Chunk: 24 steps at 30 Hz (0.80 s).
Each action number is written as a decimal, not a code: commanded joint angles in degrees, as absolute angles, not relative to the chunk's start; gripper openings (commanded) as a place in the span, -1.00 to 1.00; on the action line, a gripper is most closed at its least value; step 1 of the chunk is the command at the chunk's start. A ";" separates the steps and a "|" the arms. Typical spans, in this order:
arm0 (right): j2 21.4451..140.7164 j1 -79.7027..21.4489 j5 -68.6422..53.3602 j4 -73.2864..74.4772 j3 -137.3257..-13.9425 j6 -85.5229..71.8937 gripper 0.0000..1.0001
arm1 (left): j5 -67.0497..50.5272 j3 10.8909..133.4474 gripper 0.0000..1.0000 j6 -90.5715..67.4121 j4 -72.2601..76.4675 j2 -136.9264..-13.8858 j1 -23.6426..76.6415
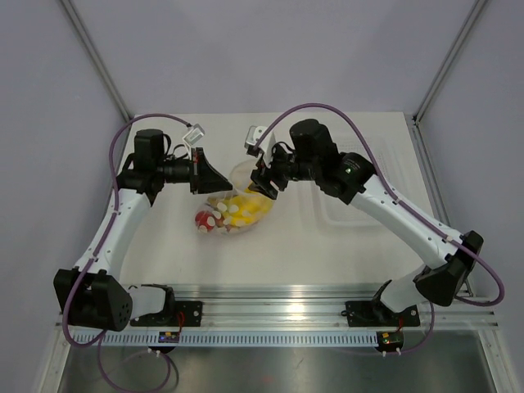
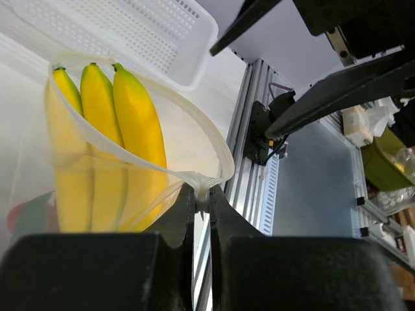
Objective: Place the food in the zip-top bag and seal the zipper
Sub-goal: Adjust the zipper food storage bag at the center of the board.
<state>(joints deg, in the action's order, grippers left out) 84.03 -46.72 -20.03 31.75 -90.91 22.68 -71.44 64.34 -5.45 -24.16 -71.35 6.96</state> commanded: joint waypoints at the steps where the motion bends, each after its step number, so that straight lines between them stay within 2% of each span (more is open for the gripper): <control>1: 86.74 -47.02 -23.29 33.66 -94.91 30.31 0.40 | -77.16 68.64 -1.00 4.02 -30.13 -71.71 7.12; 9: 91.14 -47.02 -30.23 37.62 -99.05 33.92 0.41 | -77.69 73.56 -1.00 13.00 -41.04 -75.41 7.21; 13: 93.34 -46.85 -29.27 38.06 -100.28 34.80 0.39 | -77.78 73.83 -1.00 13.27 -41.13 -75.32 7.29; 18: 96.85 -45.44 -31.28 38.67 -103.70 34.72 0.24 | -77.61 74.27 -1.00 15.03 -42.80 -74.97 7.29; 24: 102.38 -44.82 -31.55 40.34 -108.71 35.51 0.25 | -77.52 74.71 -1.00 16.08 -44.03 -74.97 7.38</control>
